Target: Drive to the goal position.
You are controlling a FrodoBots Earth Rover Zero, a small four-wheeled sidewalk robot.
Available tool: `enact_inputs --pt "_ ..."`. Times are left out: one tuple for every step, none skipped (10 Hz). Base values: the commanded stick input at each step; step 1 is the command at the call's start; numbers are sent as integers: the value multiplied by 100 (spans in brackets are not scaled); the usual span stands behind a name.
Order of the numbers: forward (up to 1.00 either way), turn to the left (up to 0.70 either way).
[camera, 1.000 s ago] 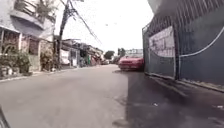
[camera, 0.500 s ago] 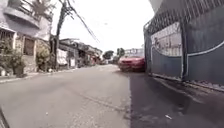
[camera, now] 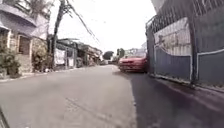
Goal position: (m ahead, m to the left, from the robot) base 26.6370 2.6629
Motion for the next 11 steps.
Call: enact_inputs --pt "70 3" --pt "70 0" --pt "70 0" --pt "70 0" --pt "70 0" --pt "70 0" --pt "70 0" --pt "70 1" --pt "70 2" --pt "70 1" --pt "70 0"
